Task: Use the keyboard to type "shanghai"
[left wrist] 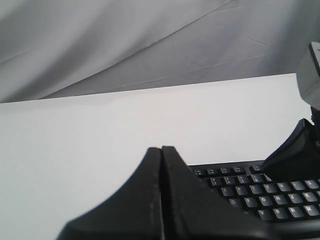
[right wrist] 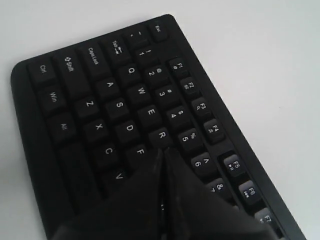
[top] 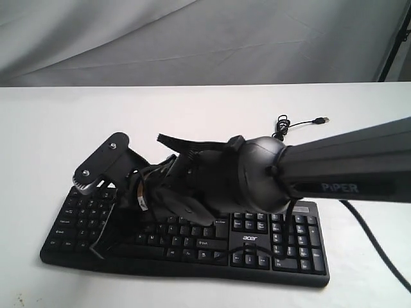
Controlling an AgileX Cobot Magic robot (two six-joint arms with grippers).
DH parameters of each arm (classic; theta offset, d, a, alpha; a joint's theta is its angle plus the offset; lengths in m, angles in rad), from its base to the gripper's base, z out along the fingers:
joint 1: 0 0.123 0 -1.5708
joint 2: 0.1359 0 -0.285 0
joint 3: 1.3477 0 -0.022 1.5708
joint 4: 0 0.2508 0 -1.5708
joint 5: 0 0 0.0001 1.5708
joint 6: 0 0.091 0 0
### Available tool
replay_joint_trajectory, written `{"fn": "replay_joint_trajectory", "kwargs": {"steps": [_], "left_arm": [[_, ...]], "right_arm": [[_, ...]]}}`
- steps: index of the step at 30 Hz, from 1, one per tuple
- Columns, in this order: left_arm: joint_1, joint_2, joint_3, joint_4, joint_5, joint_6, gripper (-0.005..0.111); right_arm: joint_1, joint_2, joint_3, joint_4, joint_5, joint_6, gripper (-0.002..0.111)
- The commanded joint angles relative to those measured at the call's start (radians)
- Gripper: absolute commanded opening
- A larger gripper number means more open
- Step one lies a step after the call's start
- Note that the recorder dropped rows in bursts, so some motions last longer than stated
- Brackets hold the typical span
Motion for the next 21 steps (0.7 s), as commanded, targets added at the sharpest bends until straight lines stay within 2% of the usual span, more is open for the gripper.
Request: {"fn": "replay_joint_trajectory", "kwargs": {"steps": [1, 21], "left_arm": [[-0.004, -0.003, 0.004, 0.001, -0.005, -0.003, 0.0], [-0.004, -0.003, 0.004, 0.001, -0.005, -0.003, 0.0]], "right_arm": [[-0.002, -0.006, 0.014, 0.023, -0.018, 0.005, 0.0], [-0.021, 0.033, 0.014, 0.032, 0.029, 0.005, 0.0]]}}
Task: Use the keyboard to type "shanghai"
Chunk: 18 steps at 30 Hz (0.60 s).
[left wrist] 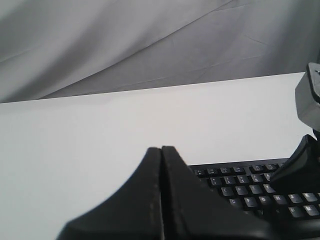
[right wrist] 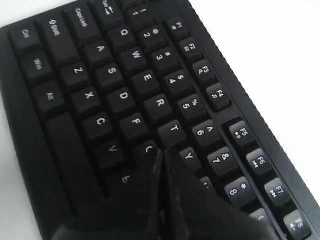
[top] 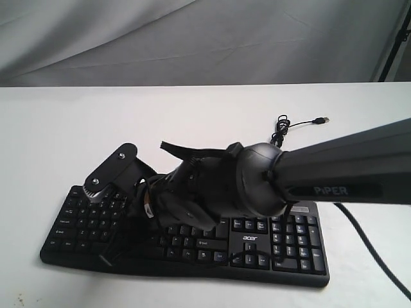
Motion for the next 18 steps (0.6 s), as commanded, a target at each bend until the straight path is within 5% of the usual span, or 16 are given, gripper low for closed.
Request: {"fn": "replay_joint_trajectory", "kwargs": {"steps": [1, 18], "left_arm": [[-0.004, -0.003, 0.004, 0.001, -0.005, -0.003, 0.0], [-0.004, -0.003, 0.004, 0.001, -0.005, -0.003, 0.0]], "right_arm": [[-0.008, 0.008, 0.001, 0.004, -0.002, 0.003, 0.0], [-0.008, 0.042, 0.001, 0.004, -0.025, 0.003, 0.0]]}}
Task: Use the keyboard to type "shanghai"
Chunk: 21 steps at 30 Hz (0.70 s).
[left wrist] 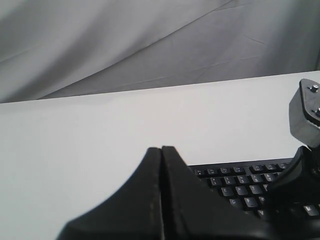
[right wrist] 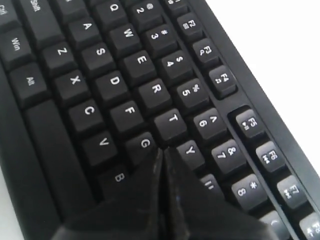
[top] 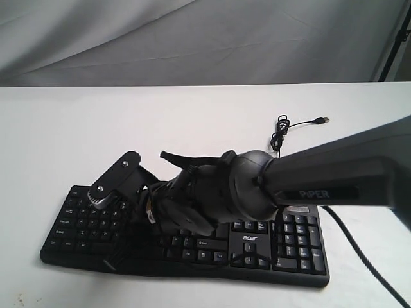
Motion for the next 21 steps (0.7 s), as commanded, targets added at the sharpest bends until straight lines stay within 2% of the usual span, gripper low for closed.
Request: {"fn": "replay_joint_trajectory", "kwargs": {"steps": [1, 12, 21], "left_arm": [[-0.004, -0.003, 0.004, 0.001, -0.005, -0.003, 0.0], [-0.004, -0.003, 0.004, 0.001, -0.005, -0.003, 0.0], [-0.004, -0.003, 0.004, 0.001, -0.005, -0.003, 0.0]], "right_arm": [[-0.004, -0.005, 0.001, 0.002, 0.001, 0.003, 0.0], [0.011, -0.079, -0.03, 0.0, 0.047, 0.003, 0.0], [0.07, 0.09, -0.312, -0.005, 0.156, -0.03, 0.0]]}}
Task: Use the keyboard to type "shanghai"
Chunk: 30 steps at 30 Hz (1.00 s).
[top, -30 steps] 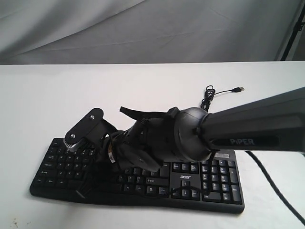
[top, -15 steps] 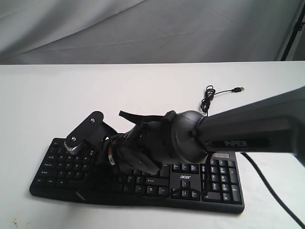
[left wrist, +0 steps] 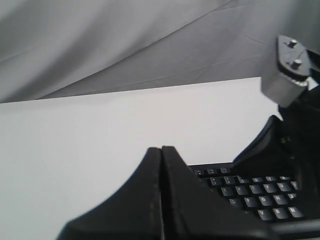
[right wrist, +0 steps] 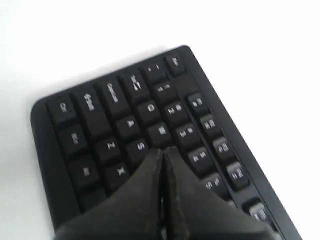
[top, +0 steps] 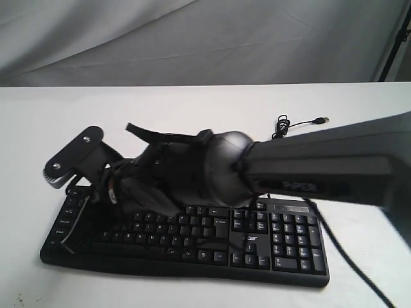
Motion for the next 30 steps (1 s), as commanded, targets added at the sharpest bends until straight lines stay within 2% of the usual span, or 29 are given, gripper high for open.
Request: {"fn": "replay_joint_trajectory", "kwargs": {"steps": [1, 8, 30], "left_arm": [[-0.004, -0.003, 0.004, 0.001, -0.005, -0.003, 0.0], [-0.004, -0.003, 0.004, 0.001, -0.005, -0.003, 0.0], [-0.004, -0.003, 0.004, 0.001, -0.005, -0.003, 0.0]], "right_arm": [[0.021, 0.101, -0.151, -0.002, 0.076, -0.026, 0.0], [0.025, 0.197, -0.301, 0.024, 0.158, -0.05, 0.0], [0.046, 0.218, -0.302, 0.045, 0.137, -0.057, 0.0]]}}
